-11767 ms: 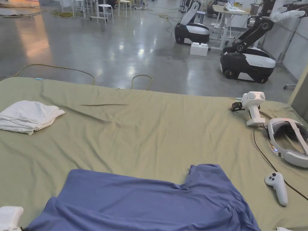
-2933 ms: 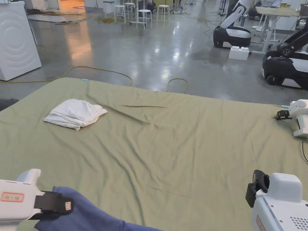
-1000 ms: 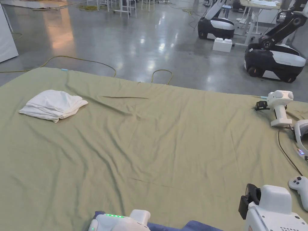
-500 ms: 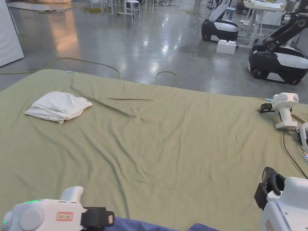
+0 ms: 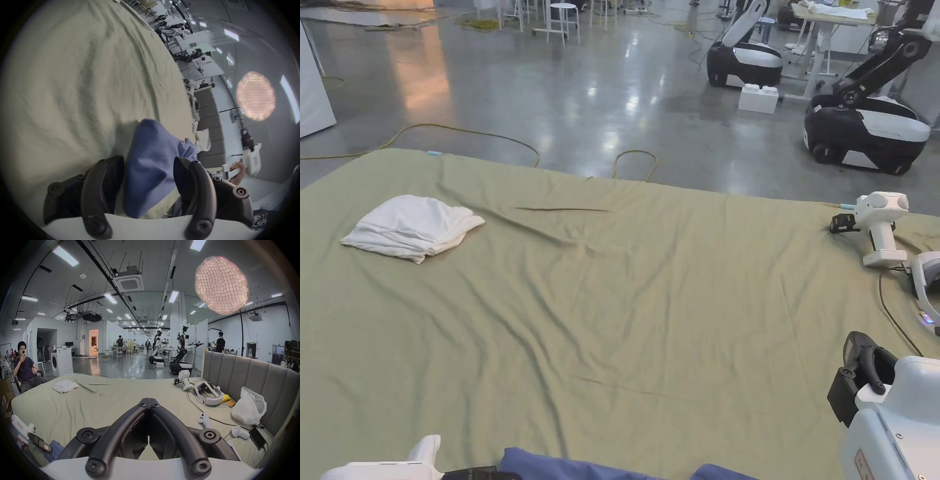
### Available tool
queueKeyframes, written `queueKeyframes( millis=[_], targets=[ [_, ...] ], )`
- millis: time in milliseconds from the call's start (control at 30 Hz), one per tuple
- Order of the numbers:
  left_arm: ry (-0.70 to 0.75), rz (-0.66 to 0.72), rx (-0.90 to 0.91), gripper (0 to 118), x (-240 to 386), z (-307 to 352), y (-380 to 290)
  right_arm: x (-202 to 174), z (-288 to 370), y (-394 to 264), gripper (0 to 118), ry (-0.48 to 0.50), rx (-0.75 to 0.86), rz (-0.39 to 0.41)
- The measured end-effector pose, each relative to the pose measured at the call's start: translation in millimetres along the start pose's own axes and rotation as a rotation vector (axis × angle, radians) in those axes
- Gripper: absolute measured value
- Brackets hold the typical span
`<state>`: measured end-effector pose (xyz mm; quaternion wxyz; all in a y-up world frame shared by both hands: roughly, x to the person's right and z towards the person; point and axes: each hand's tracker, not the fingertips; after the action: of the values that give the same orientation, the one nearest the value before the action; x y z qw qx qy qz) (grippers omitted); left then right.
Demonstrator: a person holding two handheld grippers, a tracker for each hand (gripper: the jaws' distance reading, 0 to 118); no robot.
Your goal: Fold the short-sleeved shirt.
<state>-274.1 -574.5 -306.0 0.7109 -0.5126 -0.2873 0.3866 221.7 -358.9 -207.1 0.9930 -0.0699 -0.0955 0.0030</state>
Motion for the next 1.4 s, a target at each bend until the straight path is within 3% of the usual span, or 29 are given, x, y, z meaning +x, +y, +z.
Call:
queueKeyframes(
  millis=[133, 200, 267, 467, 633, 767, 933, 1067, 1400],
  targets=[
    [-0.092, 0.017, -0.042, 61, 1, -6, -8, -2, 0, -3, 0, 0.001, -0.015, -0.005],
    [-0.068, 0.002, -0.03, 16, -15, -9, -4, -2, 1, -3, 0, 0.002, -0.019, -0.003],
    [0.04, -0.032, -0.026, 15, -13, -12, -3, -4, 1, -3, 0, 0.002, -0.023, 0.003],
    [-0.057, -0.037, 0.046, 13, -2, 8, -9, -3, 1, -3, 0, 0.004, -0.029, 0.011],
    [-0.013, -0.087, 0.118, 12, 27, 56, 8, -3, -1, -2, 0, 0.012, -0.033, 0.023],
    [0.152, -0.143, 0.188, 12, 55, 106, 26, -2, -2, -3, 0, 0.018, -0.036, 0.025],
    [0.468, -0.248, 0.224, 12, 122, 140, 26, -4, -4, -4, 0, 0.034, -0.039, 0.022],
    [0.557, -0.305, 0.193, 13, 165, 126, 14, -7, -6, -7, 0, 0.044, -0.042, 0.015],
    [0.557, -0.502, 0.07, 12, 217, 61, -4, -7, -7, -12, 0, 0.047, -0.058, 0.012]
  ],
)
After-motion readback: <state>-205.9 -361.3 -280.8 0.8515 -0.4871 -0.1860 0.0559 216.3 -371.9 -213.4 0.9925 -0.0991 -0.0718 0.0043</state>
